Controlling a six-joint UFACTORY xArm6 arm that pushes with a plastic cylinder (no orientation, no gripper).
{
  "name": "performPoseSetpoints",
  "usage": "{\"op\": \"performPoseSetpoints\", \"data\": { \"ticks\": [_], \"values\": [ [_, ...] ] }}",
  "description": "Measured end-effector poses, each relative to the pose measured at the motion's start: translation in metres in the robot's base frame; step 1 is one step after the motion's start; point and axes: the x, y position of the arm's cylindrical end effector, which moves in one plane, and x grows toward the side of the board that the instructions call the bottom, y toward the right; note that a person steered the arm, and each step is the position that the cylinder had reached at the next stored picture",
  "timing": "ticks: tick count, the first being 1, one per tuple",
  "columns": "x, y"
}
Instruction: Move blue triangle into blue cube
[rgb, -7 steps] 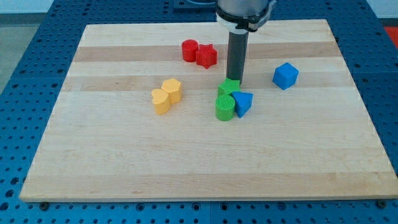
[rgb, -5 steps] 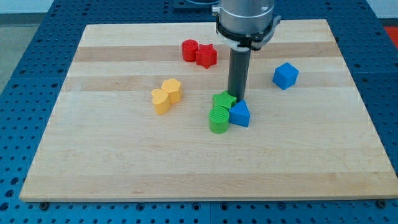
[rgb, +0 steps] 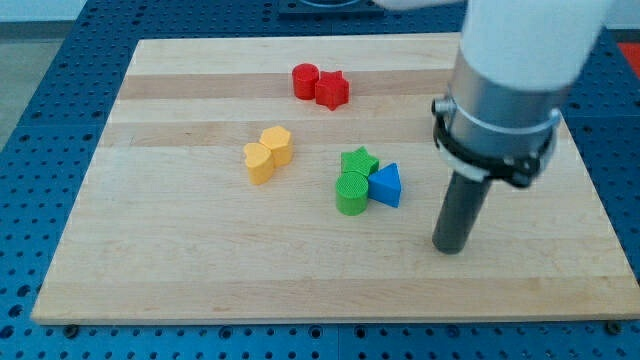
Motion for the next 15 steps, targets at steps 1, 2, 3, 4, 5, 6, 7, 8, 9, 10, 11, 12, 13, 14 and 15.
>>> {"op": "performPoseSetpoints", "data": {
  "ticks": [1,2,3,4,5,6,7,8,9,10,11,12,13,14,15],
  "values": [
    [0.012,-0.047],
    [0.011,-0.062],
    [-0.03,-0.062],
    [-0.049,-0.062],
    [-0.077,-0.049],
    [-0.094,-0.026],
    [-0.116,0.006],
    [-0.129,0.016],
    [-0.057,0.014],
    [0.035,-0.004],
    [0.014,-0.025],
    [-0.035,-0.037],
    [-0.087,-0.045],
    [-0.114,-0.045],
    [-0.16,-0.045]
  ]
}}
